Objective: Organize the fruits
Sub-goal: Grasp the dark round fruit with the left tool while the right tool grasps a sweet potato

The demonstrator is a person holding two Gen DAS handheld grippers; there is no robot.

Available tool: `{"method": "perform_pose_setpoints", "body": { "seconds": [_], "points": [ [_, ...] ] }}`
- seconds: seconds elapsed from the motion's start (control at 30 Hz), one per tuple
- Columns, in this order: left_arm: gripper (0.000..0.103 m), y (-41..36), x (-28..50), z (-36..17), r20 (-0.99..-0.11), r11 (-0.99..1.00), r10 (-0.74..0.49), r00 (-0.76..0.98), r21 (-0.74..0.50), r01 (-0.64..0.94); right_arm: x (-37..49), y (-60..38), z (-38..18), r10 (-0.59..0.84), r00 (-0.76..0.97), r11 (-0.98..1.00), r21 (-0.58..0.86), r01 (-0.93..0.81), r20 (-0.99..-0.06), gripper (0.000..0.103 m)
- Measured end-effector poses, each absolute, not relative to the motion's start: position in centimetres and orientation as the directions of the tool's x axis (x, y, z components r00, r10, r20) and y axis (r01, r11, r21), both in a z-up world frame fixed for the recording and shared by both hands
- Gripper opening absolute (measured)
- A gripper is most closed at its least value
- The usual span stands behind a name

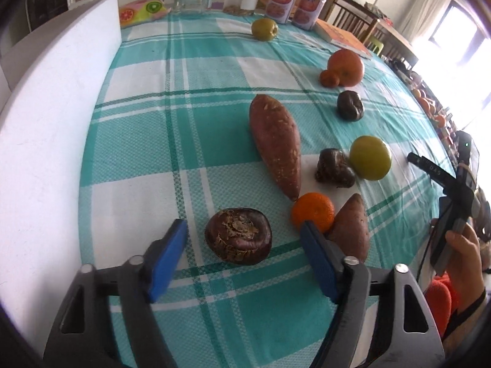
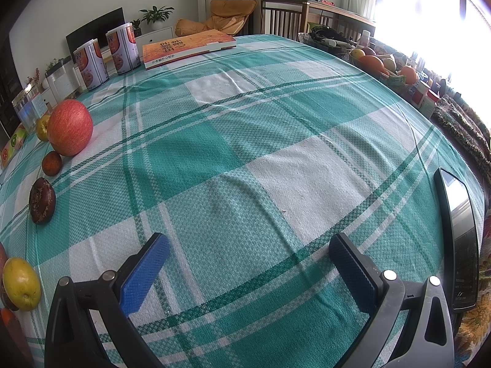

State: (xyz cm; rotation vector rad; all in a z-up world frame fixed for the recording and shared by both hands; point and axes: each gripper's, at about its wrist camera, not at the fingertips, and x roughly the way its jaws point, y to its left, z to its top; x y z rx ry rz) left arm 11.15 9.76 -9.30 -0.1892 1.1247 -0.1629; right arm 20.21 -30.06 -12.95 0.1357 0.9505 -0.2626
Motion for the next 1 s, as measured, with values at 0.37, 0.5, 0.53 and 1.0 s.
{"method": "perform_pose_setpoints", "body": {
  "seconds": [0.37, 0.5, 0.53, 1.0],
  "points": [
    [0.046, 9.7, 8.9, -9.5, -0.851, 0.974, -0.215, 0.48, -0.222, 0.042, 19.3, -30.3, -12.2, -0.081, 0.525, 0.968, 0.058, 0.242, -0.847, 0.096],
    [0.046, 9.5, 6.8, -9.5, -0.84, 0.977, -0.204, 0.503, -0.207, 0.052, 16.8, -26.8, -10.1, 0.25, 0.523, 0.946, 0.321, 0.05, -0.815, 0.091],
    [0.047, 9.4, 6.5, -9.5, -0.837, 0.977, -0.203, 0.508, -0.206, 0.053, 16.6, -25.4, -9.8, 0.323, 0.496, 0.929, 0.371, -0.002, -0.806, 0.083],
    [0.047, 10.1, 3.3, -8.7, -0.8, 0.972, -0.219, 0.559, -0.23, 0.052, 14.6, -7.0, -12.5, 0.508, 0.231, 0.859, 0.468, -0.207, -0.83, 0.04]
  ]
}}
